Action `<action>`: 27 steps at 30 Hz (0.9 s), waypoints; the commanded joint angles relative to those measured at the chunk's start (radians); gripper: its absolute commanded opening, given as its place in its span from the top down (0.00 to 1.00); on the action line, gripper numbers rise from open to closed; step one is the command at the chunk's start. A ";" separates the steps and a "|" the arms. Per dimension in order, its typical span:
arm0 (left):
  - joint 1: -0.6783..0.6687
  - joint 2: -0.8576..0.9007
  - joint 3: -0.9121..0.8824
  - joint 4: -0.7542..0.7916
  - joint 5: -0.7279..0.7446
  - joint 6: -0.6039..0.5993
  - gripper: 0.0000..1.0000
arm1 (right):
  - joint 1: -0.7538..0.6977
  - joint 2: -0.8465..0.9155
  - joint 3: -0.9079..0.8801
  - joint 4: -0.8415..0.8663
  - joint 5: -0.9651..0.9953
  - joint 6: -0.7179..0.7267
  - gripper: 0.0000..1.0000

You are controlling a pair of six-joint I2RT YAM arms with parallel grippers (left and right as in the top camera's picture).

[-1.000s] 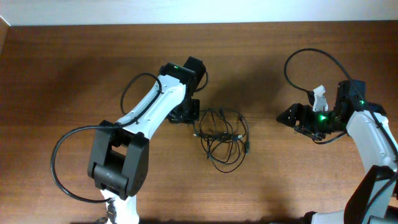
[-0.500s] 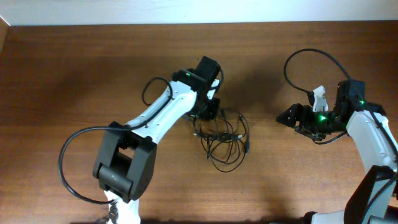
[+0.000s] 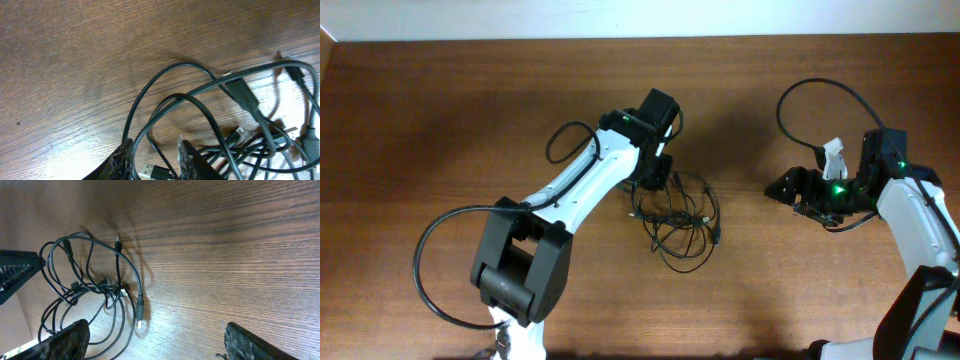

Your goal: Untangle cables

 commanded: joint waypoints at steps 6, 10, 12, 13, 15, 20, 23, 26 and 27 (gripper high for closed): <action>0.001 -0.021 -0.175 0.206 -0.087 0.008 0.73 | -0.007 0.005 0.000 0.000 0.020 -0.011 0.14; 0.001 -0.022 -0.183 0.212 -0.088 0.009 0.97 | -0.007 0.005 0.000 0.000 0.020 -0.011 0.14; 0.001 -0.027 -0.156 0.196 -0.088 0.009 1.00 | -0.007 0.005 0.000 -0.001 0.020 -0.011 0.14; 0.002 -0.041 -0.127 0.169 -0.088 0.009 1.00 | -0.007 0.005 0.000 -0.002 0.019 -0.011 0.14; 0.002 -0.087 -0.068 0.121 -0.077 0.008 1.00 | -0.006 0.005 0.000 -0.008 0.019 -0.011 0.13; 0.002 -0.225 -0.013 0.115 0.096 -0.003 1.00 | 0.104 0.005 0.000 -0.011 -0.004 -0.021 0.02; 0.012 -0.256 -0.013 0.105 0.126 -0.003 1.00 | 0.251 0.005 0.000 0.013 0.014 -0.074 0.01; 0.029 -0.256 -0.013 0.090 0.113 -0.058 1.00 | 0.350 0.005 0.000 0.054 0.038 -0.070 0.02; 0.035 -0.255 -0.014 0.068 0.111 -0.172 1.00 | 0.367 0.005 0.000 0.063 0.038 -0.061 0.02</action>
